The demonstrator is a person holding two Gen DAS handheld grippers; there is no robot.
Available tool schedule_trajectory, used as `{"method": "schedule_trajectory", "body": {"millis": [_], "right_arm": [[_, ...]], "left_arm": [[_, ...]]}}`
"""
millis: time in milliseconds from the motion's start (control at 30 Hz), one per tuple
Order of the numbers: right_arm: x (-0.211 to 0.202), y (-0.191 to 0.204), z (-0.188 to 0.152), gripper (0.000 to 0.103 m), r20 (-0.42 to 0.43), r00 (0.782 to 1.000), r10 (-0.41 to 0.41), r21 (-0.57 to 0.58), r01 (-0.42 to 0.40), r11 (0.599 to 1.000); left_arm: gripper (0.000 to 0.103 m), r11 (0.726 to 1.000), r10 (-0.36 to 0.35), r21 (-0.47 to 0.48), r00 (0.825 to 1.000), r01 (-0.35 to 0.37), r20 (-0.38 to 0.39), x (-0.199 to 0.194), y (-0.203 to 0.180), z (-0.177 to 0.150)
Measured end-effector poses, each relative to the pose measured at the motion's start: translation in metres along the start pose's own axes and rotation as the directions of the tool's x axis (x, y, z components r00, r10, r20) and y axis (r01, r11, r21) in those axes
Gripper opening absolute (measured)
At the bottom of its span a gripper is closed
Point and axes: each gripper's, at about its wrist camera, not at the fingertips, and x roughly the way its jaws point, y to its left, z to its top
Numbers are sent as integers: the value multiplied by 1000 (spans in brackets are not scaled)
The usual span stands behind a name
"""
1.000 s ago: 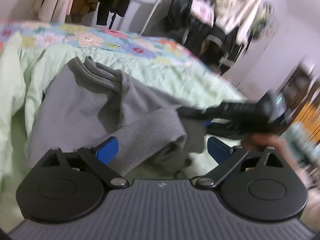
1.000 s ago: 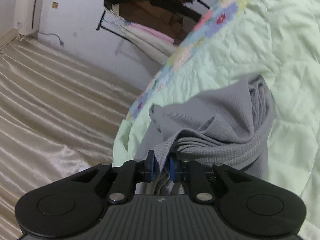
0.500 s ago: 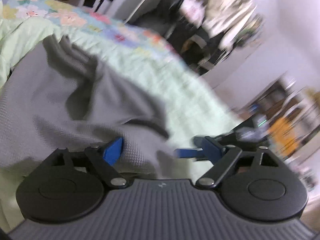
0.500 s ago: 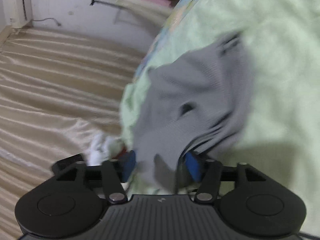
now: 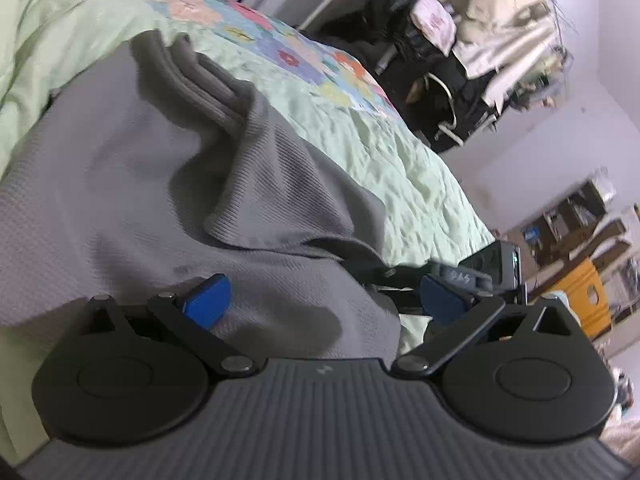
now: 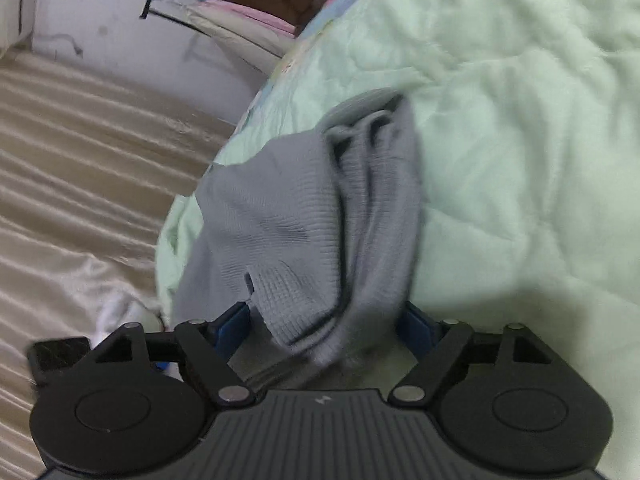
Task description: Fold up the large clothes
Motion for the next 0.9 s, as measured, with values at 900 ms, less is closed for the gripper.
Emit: {"method": "schedule_trajectory", "body": {"millis": [900], "right_arm": [[70, 232, 26, 18, 351, 838, -418, -459, 543, 703]], "left_arm": [[103, 948, 284, -200, 944, -249, 167, -35, 51, 35]]}}
